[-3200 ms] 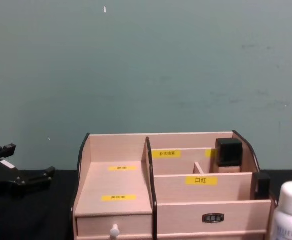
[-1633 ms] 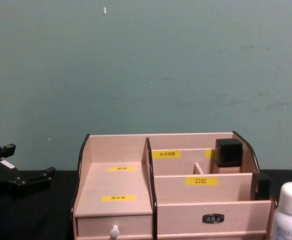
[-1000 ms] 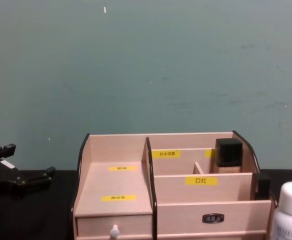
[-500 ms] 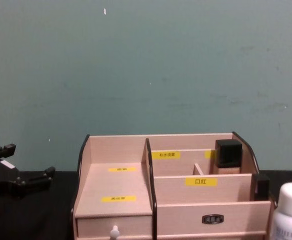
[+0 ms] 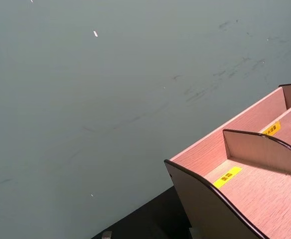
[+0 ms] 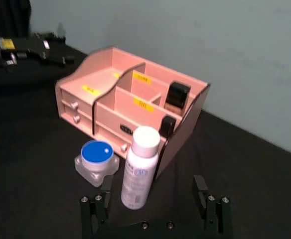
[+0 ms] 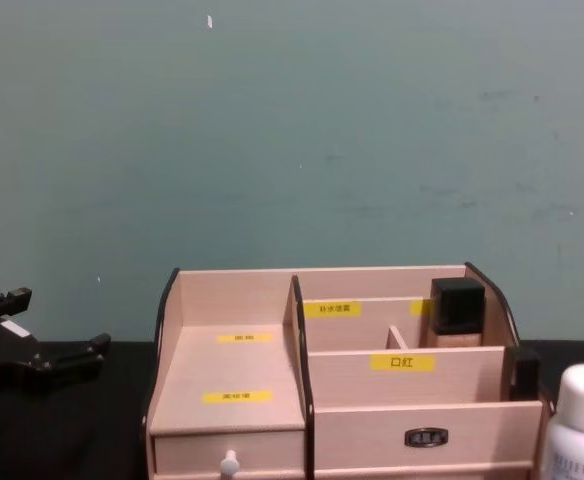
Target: Pick up the facial cleanser and watermelon frost from the table and place them into the tiered storage box.
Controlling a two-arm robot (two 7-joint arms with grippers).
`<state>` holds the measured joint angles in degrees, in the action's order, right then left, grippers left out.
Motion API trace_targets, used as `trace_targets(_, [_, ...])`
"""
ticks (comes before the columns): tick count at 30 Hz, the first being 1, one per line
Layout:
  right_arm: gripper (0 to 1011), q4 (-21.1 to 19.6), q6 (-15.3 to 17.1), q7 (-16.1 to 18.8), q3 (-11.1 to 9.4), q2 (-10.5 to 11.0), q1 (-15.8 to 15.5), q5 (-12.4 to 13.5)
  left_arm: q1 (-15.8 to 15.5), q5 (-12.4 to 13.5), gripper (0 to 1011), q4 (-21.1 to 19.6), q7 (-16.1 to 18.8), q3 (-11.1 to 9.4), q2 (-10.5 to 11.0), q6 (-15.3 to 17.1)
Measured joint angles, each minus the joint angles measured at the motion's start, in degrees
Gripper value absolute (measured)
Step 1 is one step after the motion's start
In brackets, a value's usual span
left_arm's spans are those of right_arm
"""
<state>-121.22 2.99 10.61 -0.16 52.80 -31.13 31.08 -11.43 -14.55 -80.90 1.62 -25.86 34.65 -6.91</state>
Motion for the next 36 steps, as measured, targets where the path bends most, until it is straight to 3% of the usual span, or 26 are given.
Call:
trace_targets(3, [1000, 1.9, 1.89, 0.28, 2.71, -0.82, 2.68, -0.76, 0.0, 0.0, 1001, 0.0, 0.0, 0.0, 0.0, 0.0])
trace_targets(8, [1000, 3.58, 3.45, 0.95, 4.88, -1.79, 5.17, -1.39, 0.0, 0.0, 1001, 0.0, 0.0, 0.0, 0.0, 0.0])
trace_targets(17, [1000, 7.94, 6.3, 3.09, 10.57, -5.92, 13.25, -3.58, 0.0, 0.0, 1001, 0.0, 0.0, 0.0, 0.0, 0.0])
trace_targets(24, [1000, 10.62, 7.56, 4.47, 13.14, -8.93, 17.58, -5.11, 0.01, 0.0, 1001, 0.0, 0.0, 0.0, 0.0, 0.0])
trace_targets(36, [1000, 13.59, 7.94, 5.91, 14.71, -12.59, 21.0, -7.15, 0.0, 0.0, 1001, 0.0, 0.0, 0.0, 0.0, 0.0])
